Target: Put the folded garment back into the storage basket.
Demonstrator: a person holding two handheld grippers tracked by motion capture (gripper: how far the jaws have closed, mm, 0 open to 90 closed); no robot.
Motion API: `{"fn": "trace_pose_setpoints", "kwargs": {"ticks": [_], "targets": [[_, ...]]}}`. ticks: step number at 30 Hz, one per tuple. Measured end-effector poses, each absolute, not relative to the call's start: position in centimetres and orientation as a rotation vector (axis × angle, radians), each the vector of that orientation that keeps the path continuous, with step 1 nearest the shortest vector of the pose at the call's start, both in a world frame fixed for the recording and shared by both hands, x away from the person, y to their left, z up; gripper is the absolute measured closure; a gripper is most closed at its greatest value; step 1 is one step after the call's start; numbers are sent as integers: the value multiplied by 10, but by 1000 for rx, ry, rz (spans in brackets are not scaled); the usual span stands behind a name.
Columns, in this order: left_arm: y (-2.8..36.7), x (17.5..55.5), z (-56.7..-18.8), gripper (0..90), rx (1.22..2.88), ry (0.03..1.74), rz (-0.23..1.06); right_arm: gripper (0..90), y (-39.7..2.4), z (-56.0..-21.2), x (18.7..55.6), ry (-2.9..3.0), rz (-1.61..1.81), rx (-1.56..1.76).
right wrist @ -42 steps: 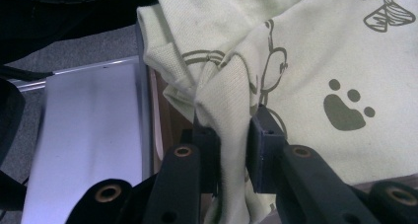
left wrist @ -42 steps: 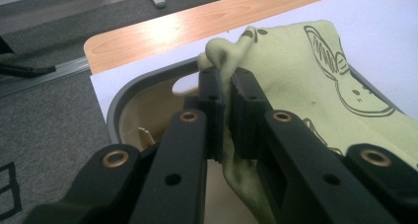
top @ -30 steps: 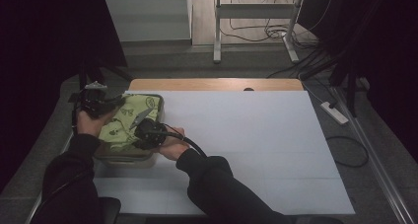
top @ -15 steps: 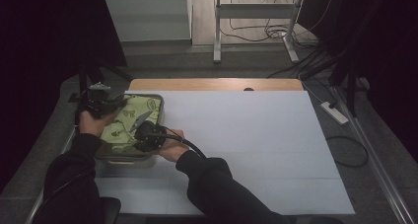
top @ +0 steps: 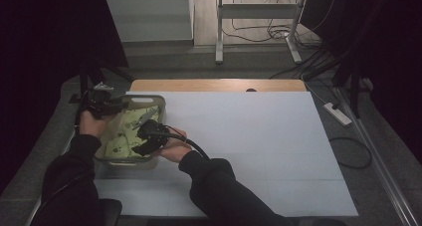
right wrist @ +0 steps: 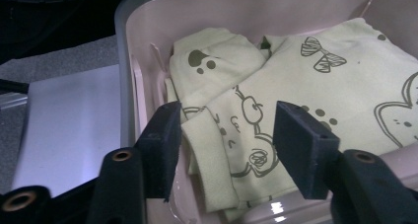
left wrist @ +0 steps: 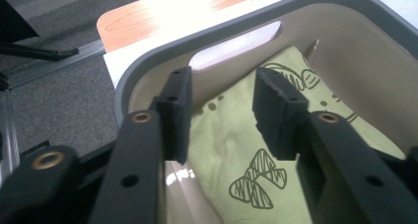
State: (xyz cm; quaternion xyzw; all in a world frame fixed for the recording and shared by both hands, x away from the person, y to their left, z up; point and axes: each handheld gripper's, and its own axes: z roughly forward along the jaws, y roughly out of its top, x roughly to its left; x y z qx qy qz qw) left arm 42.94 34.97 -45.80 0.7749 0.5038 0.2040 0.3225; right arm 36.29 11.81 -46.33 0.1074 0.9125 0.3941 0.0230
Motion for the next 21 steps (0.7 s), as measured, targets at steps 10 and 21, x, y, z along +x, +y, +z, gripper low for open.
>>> {"fn": "trace_pose_setpoints", "kwargs": {"ticks": [10, 21], "targets": [[348, 427, -458, 437, 2006, 1355, 510, 331, 114, -459, 364, 2828, 1264, 364], [345, 422, -454, 316, 1971, 1381, 500, 227, 105, -453, 364, 2824, 1295, 384]]}}
